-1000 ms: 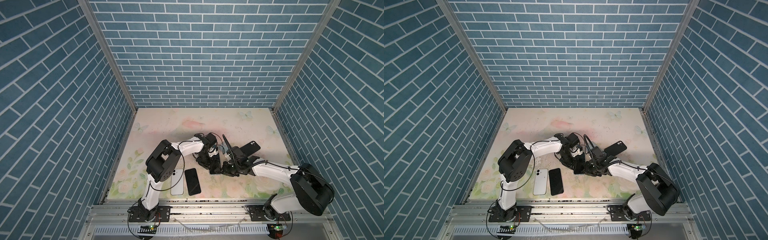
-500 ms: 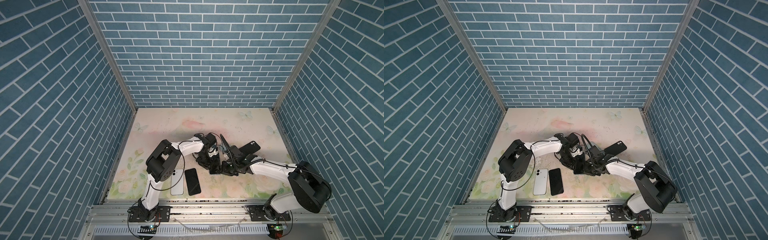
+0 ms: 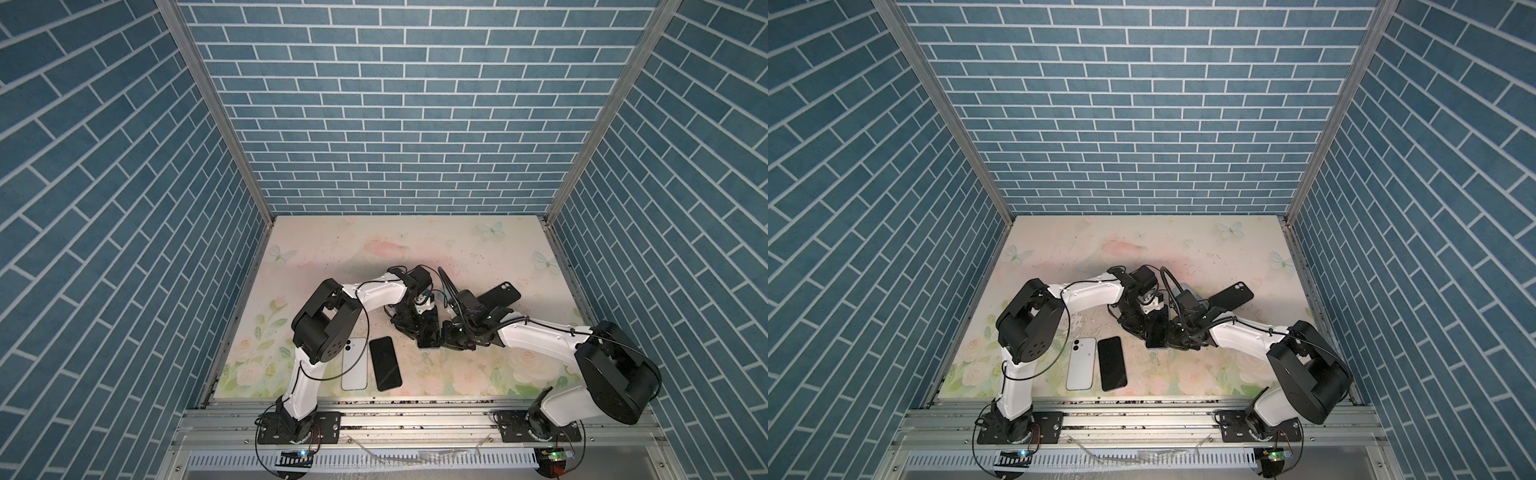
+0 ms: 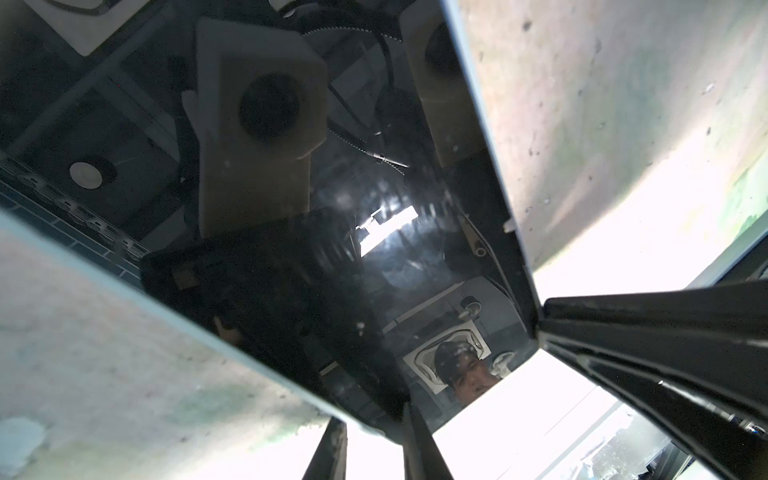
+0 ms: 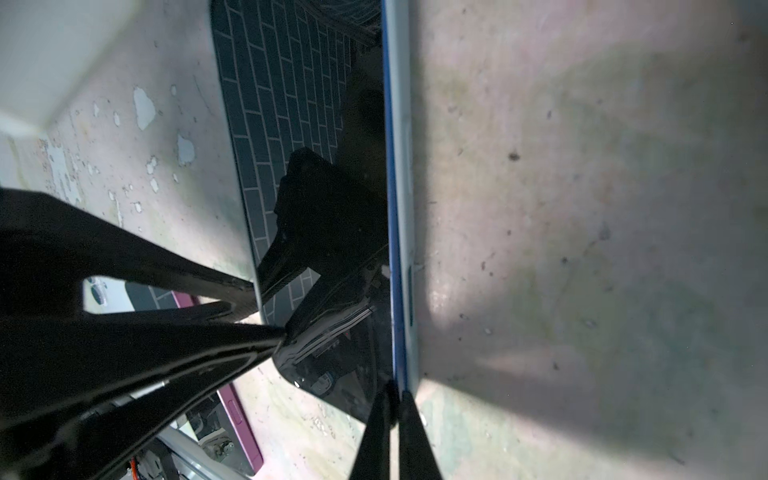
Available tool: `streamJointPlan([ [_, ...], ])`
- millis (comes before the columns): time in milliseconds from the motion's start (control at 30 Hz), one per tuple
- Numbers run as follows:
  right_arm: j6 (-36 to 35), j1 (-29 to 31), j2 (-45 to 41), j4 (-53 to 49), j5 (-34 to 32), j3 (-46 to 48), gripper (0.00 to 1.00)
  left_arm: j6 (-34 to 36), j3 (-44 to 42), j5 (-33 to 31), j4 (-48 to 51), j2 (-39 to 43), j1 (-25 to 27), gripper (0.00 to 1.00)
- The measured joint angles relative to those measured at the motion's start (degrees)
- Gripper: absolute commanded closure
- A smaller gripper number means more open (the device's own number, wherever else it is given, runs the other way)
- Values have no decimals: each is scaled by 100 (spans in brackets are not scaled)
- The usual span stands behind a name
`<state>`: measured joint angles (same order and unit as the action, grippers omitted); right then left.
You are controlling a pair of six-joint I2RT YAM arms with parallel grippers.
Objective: Put the phone into the phone case
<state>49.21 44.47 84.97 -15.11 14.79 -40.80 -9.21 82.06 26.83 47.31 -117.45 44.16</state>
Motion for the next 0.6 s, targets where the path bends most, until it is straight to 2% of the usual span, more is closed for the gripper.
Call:
streamJointPlan([
  [367, 0, 83, 192, -44, -74, -116, 92, 0, 0, -46, 44, -28, -15, 75],
  [600, -22, 186, 83, -52, -247, -116, 84, 0, 0, -57, 42, -20, -13, 75],
])
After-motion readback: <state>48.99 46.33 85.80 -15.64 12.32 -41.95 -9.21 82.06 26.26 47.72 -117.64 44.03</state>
